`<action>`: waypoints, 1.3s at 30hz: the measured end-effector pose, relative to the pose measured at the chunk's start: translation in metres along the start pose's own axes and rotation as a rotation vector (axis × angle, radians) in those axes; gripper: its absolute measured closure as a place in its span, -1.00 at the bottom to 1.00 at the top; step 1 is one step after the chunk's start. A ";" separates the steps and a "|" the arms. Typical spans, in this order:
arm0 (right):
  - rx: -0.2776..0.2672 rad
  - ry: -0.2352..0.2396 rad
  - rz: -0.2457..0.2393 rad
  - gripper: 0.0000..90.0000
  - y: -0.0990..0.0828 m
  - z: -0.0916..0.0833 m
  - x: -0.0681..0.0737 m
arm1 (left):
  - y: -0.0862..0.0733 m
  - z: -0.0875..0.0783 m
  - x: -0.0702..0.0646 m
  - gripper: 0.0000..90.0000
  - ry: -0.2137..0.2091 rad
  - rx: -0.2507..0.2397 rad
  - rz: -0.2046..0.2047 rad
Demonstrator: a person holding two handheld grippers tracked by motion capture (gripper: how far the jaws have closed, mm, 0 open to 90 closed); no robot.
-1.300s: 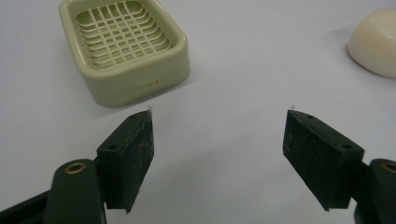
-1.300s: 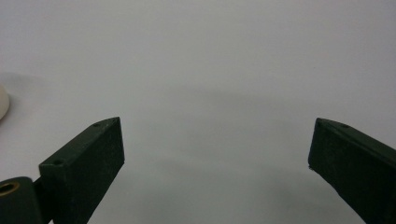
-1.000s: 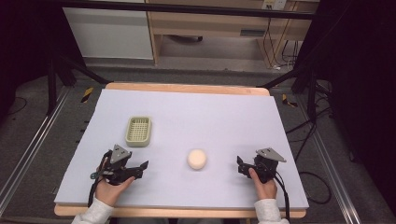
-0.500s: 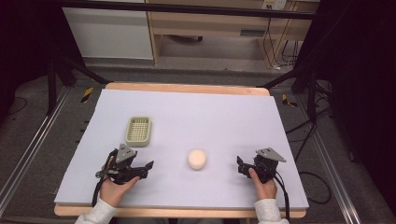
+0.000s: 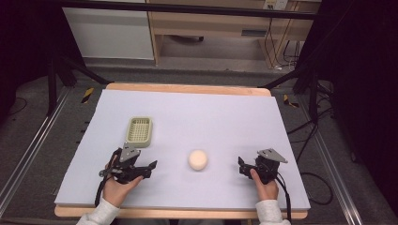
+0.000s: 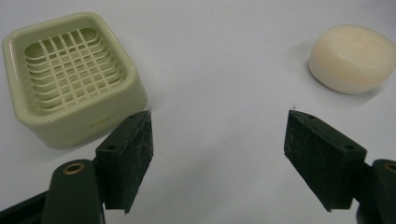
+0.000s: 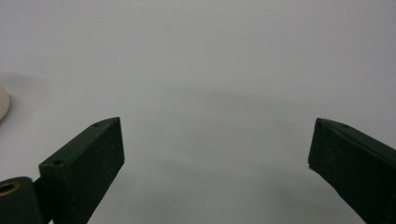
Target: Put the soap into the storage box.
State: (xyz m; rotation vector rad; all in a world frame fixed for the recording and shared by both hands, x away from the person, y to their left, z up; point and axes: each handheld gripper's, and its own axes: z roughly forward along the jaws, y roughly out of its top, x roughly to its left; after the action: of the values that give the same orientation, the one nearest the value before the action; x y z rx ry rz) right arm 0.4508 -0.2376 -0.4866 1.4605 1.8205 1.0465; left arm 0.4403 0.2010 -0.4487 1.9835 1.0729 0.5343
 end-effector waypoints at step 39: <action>0.005 0.004 -0.007 -0.91 0.000 0.001 0.000 | 0.046 0.027 -0.036 -0.49 -0.073 -0.017 0.056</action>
State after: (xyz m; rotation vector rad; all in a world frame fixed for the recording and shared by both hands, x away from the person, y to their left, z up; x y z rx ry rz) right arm 0.4514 -0.2374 -0.4869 1.4547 1.8311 1.0433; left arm 0.4615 0.1438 -0.4273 2.0078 0.9679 0.4947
